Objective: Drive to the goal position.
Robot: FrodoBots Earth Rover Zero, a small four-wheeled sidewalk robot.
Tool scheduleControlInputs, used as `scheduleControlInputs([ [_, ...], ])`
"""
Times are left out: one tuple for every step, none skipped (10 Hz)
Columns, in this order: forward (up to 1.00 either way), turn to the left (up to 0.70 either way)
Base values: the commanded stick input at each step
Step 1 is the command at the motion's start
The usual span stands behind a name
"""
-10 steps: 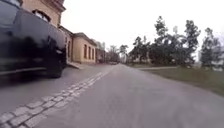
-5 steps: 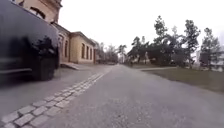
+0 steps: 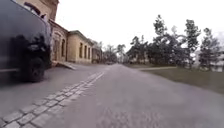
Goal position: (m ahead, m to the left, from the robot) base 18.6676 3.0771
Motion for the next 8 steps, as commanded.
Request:
scheduleControlInputs([
  [1.0, 0.0],
  [1.0, 0.0],
  [1.0, 0.0],
  [1.0, 0.0],
  [1.0, 0.0],
  [1.0, 0.0],
  [1.0, 0.0],
  [1.0, 0.0],
])
